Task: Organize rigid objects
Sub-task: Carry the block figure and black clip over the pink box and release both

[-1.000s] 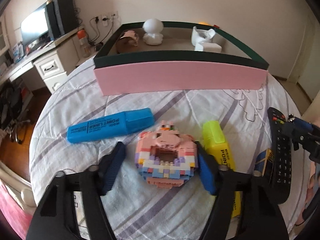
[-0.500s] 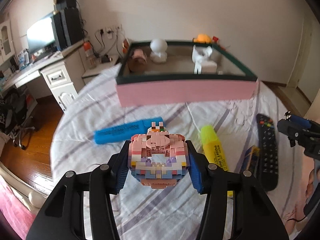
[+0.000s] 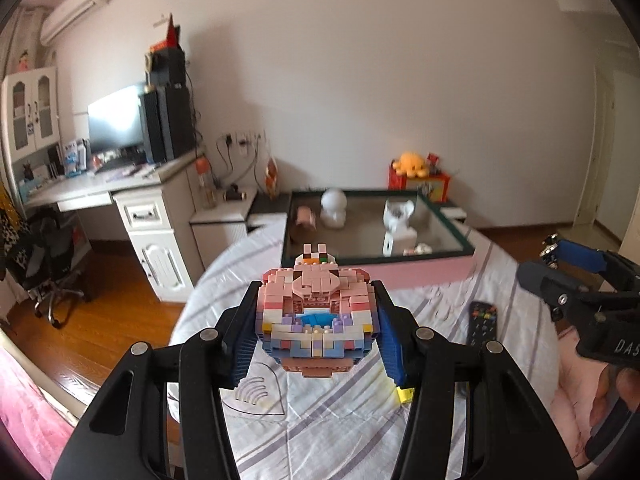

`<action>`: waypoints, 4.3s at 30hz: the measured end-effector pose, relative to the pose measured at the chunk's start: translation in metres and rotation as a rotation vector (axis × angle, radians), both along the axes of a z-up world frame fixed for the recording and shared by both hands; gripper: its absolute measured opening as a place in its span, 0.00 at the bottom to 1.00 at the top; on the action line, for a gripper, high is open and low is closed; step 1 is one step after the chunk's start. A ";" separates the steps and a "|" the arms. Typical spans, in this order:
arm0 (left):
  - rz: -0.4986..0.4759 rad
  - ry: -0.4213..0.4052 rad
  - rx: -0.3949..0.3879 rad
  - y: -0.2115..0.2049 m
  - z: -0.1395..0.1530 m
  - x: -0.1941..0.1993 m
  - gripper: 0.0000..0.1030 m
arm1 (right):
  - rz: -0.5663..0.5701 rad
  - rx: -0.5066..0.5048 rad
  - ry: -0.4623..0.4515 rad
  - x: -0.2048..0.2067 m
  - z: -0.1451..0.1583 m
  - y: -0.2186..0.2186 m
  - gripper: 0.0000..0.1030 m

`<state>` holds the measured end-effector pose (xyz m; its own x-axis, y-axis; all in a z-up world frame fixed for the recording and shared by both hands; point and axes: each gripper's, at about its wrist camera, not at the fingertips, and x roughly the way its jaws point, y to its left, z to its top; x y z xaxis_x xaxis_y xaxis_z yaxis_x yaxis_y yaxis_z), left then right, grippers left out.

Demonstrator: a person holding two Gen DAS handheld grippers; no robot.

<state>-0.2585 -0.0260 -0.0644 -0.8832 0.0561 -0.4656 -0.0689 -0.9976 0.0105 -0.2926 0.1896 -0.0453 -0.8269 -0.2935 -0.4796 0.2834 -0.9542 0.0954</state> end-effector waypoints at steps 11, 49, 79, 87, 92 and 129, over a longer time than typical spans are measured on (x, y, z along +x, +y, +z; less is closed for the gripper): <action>0.025 0.121 0.021 -0.016 0.039 0.037 0.51 | 0.039 0.021 0.117 0.032 0.041 -0.029 0.90; -0.194 -0.301 -0.041 0.043 -0.122 0.012 0.82 | 0.007 0.003 -0.115 -0.024 -0.051 -0.005 0.90; -0.031 0.039 -0.018 0.003 0.014 -0.001 0.58 | 0.020 0.025 0.022 0.001 0.006 -0.010 0.91; -0.006 0.107 -0.037 -0.003 0.041 0.011 0.58 | 0.035 0.026 0.077 0.007 0.027 -0.016 0.91; 0.006 0.113 -0.050 -0.004 0.043 0.006 0.58 | 0.043 0.031 0.088 0.006 0.032 -0.020 0.91; -0.140 -0.274 -0.056 0.049 -0.076 -0.260 0.59 | -0.023 0.250 -0.210 -0.226 -0.068 -0.001 0.91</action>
<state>-0.5190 0.0231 -0.1409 -0.7097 0.1360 -0.6912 -0.2133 -0.9766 0.0269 -0.5190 0.1886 -0.1132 -0.7075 -0.1276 -0.6951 0.2606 -0.9614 -0.0887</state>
